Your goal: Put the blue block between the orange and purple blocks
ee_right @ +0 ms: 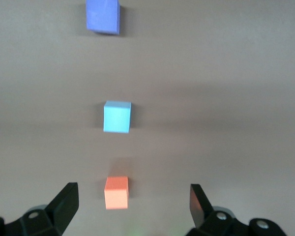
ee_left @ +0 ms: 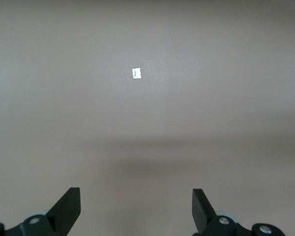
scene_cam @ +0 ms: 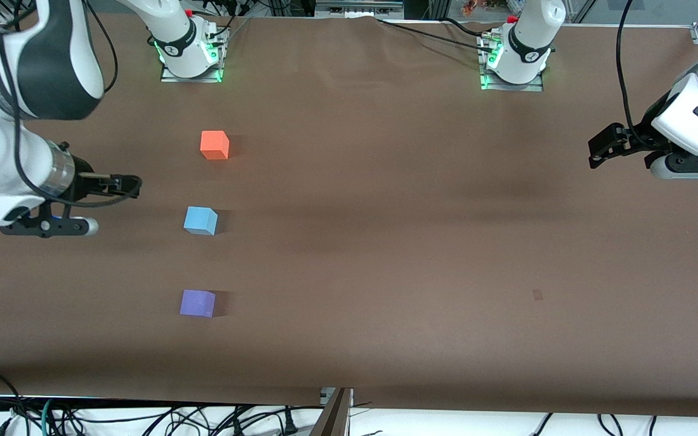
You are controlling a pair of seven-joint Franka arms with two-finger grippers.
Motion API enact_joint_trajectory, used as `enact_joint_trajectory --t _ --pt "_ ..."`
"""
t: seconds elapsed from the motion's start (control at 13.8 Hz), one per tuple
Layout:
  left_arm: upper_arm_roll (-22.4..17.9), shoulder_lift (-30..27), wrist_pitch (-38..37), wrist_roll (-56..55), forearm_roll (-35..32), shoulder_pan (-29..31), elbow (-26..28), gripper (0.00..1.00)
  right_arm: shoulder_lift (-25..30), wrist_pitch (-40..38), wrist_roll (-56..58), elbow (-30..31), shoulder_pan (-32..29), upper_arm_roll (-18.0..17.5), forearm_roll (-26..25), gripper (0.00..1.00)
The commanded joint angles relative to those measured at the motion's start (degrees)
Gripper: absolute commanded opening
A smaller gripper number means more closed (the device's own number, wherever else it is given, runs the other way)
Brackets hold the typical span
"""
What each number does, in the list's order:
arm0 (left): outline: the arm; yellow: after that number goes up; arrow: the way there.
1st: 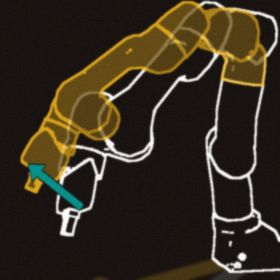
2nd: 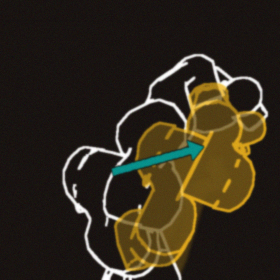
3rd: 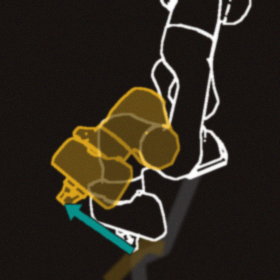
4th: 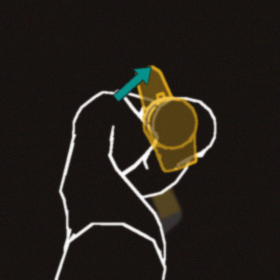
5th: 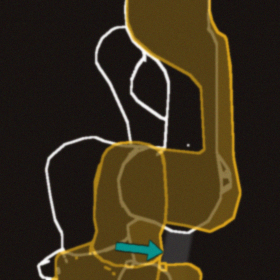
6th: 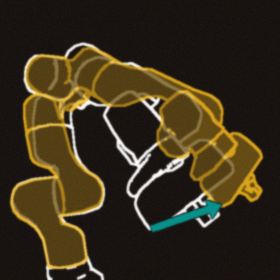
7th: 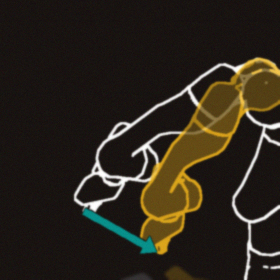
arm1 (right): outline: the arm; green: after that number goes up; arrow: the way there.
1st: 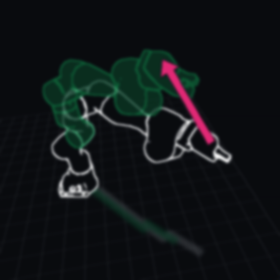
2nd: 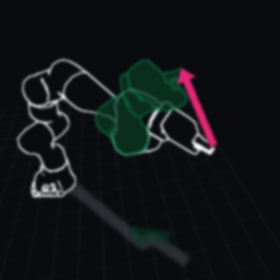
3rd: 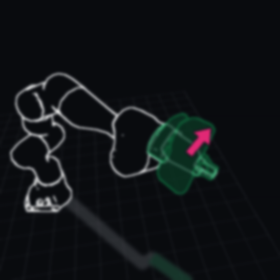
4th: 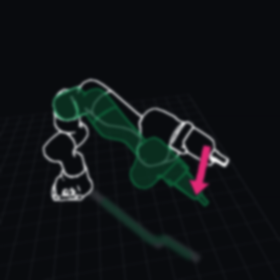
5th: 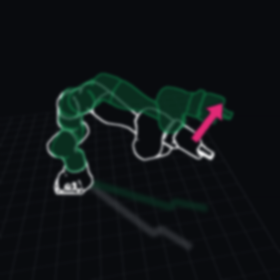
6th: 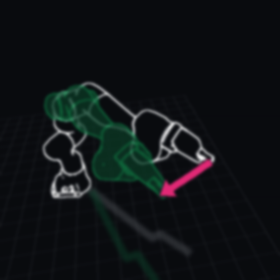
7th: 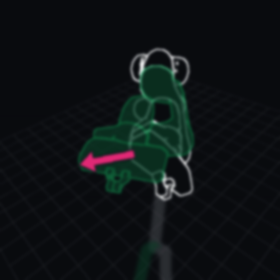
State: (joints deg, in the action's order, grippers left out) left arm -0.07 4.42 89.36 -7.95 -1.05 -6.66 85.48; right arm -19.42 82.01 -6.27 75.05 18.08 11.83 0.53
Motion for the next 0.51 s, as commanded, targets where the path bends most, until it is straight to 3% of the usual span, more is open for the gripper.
enact_joint_trajectory --t 0.0,0.29,0.44 --pt "-0.11 0.68 -1.03 0.83 0.43 0.07 -1.64 1.00 0.96 -2.73 -1.36 -0.52 0.20 -0.14 -0.09 1.00" --pt "-0.11 0.68 -1.03 0.83 0.43 -0.02 -1.64 1.00 3.76 -1.85 -0.85 0.00 -1.28 -1.72 -1.06 1.00" --pt "-0.11 0.68 -1.03 0.83 0.43 0.07 -1.64 1.00 7.45 -1.50 -0.94 0.36 -8.19 -7.05 -0.88 1.00"
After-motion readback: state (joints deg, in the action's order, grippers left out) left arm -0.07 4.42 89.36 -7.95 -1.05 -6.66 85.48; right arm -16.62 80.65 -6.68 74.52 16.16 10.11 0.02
